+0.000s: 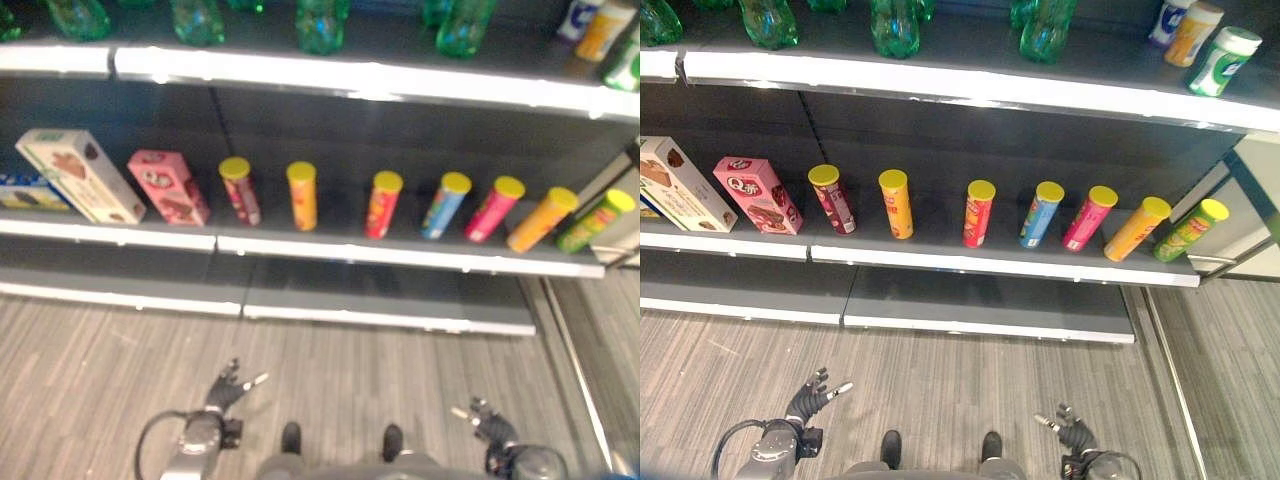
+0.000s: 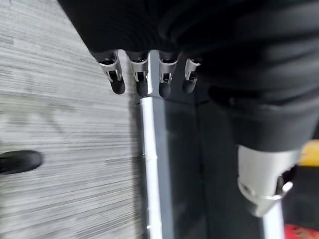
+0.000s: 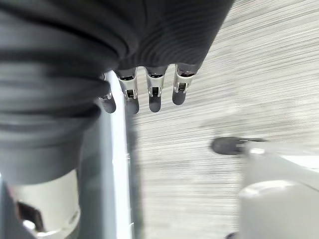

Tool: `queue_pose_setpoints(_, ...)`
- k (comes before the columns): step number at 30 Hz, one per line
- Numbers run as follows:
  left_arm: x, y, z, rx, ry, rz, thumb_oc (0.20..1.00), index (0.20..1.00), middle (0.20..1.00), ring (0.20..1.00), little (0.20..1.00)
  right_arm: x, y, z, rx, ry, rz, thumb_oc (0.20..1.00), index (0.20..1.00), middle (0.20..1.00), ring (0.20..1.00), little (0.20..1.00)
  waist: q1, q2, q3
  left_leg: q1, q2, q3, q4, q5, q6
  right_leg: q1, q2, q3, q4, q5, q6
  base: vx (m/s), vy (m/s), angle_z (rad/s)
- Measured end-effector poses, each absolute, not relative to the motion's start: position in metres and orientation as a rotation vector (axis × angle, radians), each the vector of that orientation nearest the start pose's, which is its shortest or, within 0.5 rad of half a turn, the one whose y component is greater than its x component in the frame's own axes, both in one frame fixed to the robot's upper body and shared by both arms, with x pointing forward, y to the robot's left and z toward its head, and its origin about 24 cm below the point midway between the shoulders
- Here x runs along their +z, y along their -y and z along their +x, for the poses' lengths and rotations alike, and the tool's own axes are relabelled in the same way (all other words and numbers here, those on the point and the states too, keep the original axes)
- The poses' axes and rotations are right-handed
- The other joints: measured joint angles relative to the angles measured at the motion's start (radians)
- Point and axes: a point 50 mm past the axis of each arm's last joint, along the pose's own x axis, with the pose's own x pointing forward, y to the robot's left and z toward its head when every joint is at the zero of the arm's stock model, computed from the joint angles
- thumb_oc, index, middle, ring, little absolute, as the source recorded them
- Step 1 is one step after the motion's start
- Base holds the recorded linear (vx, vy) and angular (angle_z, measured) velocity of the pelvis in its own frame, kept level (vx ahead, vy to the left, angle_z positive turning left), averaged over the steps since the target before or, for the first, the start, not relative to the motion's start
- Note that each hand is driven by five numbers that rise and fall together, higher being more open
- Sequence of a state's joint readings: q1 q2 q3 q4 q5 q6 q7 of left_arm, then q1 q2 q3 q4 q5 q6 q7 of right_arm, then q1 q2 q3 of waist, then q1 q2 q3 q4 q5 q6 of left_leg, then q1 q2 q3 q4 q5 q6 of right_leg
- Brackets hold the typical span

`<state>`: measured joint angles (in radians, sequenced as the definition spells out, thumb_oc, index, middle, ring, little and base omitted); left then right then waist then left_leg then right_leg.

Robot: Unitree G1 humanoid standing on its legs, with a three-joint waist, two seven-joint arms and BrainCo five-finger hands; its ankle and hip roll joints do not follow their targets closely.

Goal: Put the goods on the table back onto the shelves and tidy them up.

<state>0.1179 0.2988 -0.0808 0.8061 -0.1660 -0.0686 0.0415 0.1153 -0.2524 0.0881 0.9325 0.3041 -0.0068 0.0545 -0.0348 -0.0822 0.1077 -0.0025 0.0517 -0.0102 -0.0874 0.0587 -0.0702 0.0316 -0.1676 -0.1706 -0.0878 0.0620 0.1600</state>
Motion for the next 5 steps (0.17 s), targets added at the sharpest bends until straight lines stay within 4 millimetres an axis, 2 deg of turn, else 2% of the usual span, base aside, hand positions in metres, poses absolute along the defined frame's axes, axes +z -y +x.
queue_pose_setpoints(2,-0.129,-0.245,0.128,0.174,-0.886,0.168,1.0,1.0,1.0,1.0,1.0,-0.151,0.225,0.107,-0.196,-1.057,0.027,1.0,1.0,1.0,1.0,1.0,0.0,0.009,-0.007,0.001,-0.001,0.002,0.0,0.0,0.0,0.0,0.0,0.002,0.0,0.001,0.001,0.0,0.0,0.0)
queue_pose_setpoints(5,-0.133,-0.244,0.121,0.171,-0.916,0.188,1.0,1.0,1.0,1.0,1.0,-0.151,0.227,0.107,-0.2,-1.062,-0.009,1.0,1.0,1.0,1.0,1.0,0.012,0.029,-0.023,0.002,-0.001,0.001,0.0,-0.001,0.003,0.002,-0.001,0.002,0.0,0.002,0.001,0.01,0.005,0.0)
